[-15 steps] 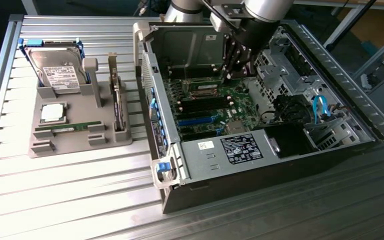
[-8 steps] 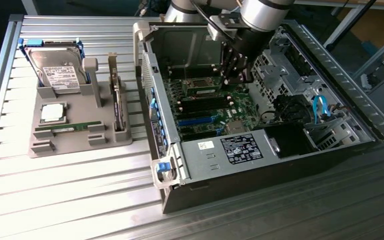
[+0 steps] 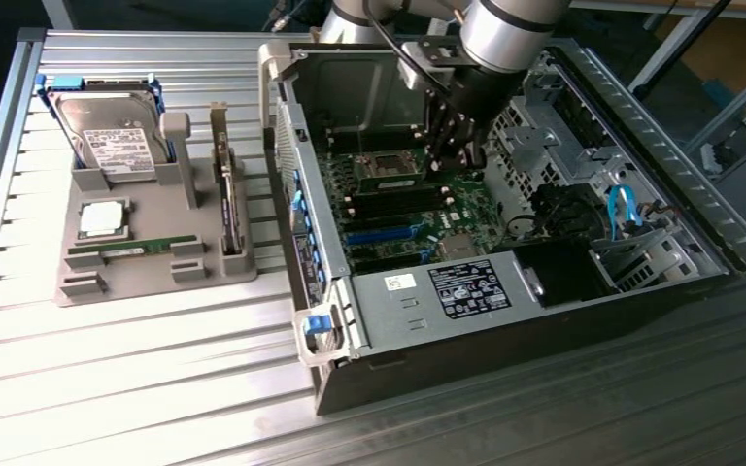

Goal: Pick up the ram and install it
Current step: 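Insert the ram into the slot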

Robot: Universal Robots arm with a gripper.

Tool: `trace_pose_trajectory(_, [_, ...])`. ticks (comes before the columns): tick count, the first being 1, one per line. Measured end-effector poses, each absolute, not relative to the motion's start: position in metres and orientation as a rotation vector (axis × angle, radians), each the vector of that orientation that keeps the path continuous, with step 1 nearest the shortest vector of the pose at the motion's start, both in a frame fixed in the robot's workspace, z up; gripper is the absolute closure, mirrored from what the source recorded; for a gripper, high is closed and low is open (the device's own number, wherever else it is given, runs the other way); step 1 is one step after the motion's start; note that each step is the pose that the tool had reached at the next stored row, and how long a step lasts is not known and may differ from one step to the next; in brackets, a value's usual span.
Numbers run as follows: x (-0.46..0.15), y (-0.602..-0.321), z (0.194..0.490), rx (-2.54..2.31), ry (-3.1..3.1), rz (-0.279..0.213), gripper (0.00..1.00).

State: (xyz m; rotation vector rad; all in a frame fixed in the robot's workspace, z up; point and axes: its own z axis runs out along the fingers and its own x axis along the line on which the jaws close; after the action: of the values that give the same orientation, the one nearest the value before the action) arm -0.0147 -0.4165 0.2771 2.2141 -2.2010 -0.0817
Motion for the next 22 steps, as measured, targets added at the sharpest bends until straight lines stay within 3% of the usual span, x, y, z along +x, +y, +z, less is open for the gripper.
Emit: trace_pose_trajectory(22, [-0.010, -0.417, 0.266, 2.214, -2.201, -0.082, 0.88])
